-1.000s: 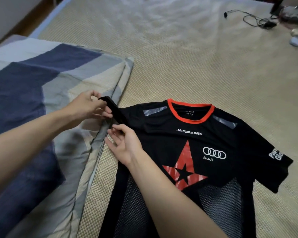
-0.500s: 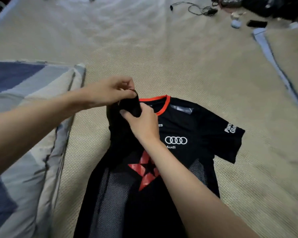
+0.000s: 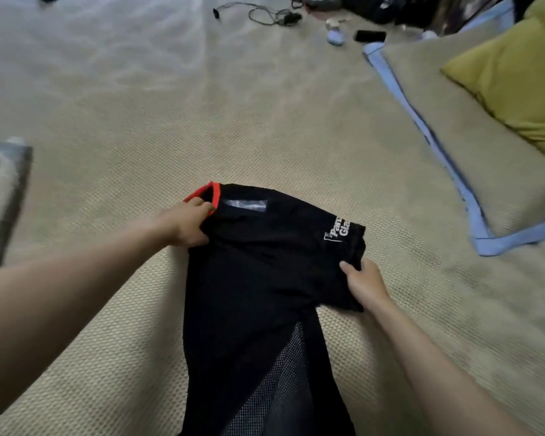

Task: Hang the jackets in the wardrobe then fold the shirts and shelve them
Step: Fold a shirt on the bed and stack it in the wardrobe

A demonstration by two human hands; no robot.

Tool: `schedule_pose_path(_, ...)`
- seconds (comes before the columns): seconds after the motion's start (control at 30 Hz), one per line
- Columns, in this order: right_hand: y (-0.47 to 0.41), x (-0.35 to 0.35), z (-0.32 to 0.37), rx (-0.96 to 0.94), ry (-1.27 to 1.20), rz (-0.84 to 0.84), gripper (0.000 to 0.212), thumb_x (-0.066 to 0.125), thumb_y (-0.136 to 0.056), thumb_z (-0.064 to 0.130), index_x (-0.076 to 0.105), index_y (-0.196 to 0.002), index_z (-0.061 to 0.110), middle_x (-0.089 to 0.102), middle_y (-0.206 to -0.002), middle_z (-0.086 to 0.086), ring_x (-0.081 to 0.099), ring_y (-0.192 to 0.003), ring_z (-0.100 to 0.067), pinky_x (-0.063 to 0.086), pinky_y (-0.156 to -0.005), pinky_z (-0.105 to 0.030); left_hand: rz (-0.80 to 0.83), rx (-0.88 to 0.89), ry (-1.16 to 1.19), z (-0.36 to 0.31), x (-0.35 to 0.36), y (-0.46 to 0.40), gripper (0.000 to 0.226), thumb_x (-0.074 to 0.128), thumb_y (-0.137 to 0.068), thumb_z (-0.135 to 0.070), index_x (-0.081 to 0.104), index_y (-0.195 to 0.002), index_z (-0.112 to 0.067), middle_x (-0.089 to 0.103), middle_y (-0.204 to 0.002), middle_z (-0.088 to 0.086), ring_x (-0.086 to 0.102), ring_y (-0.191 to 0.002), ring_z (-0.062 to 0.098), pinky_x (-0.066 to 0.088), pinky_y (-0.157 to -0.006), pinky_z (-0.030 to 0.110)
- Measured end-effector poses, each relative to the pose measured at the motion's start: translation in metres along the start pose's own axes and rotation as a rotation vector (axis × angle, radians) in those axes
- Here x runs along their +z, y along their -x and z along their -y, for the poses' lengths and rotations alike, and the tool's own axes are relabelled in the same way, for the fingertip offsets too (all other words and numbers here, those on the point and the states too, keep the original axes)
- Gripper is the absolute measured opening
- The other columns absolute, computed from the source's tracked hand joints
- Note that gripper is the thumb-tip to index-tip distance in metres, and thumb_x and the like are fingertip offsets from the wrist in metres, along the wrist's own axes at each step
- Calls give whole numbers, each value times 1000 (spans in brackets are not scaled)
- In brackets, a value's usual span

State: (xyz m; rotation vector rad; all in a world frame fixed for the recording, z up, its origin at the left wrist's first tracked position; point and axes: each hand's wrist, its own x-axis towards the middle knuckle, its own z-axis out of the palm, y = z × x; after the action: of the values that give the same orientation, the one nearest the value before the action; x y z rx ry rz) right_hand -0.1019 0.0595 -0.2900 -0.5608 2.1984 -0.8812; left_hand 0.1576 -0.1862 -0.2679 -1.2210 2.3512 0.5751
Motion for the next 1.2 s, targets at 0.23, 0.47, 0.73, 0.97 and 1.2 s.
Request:
schedule_pose_path(0.23,-11,-4,1,-47,-225,-86,14,53,-104,14,63,-107,23,66,-100,16,61,-96,1,45,-77,-14,8,111,513,1,-23,0,28,70,-92,-28,57,-73,-11,51,-73,2,49,-70,16,36,-66,30)
schedule_pose_path(0.47,-36,-7,13,-165,-160,-167,31,49,-106,21,61,-133,12,68,-126,1,62,-119,-15,48,-107,-35,-131,-77,1093,-2,-47,-11,21,62,-98,-27,68,-117,-22,72,-108,-1,66,-97,15,51,-80,26)
schedule_pose_path(0.73,-50,0,7,-19,17,-237,31,53,-104,30,50,-129,14,64,-106,2,63,-91,-17,44,-73,-27,-399,-163,841,-29,-8,-34,43,66,-94,-27,52,-135,-24,60,-127,1,61,-112,18,53,-93,38)
schedule_pose_path(0.97,-16,-8,-20,3,21,-118,60,78,-88,35,30,-122,24,71,-84,-5,61,-46,-17,46,-42,-26,-631,26,291,-37,26,45,30,68,-82,-20,60,-111,-22,63,-104,-1,61,-98,23,47,-91,46)
schedule_pose_path(1.2,24,-25,-47,94,128,-94,65,82,-75,51,36,-112,24,72,-86,-12,70,-82,-32,56,-83,-45,133,57,373,-53,129,212,35,63,-82,-63,51,-89,-31,65,-73,-12,60,-69,2,51,-69,32)
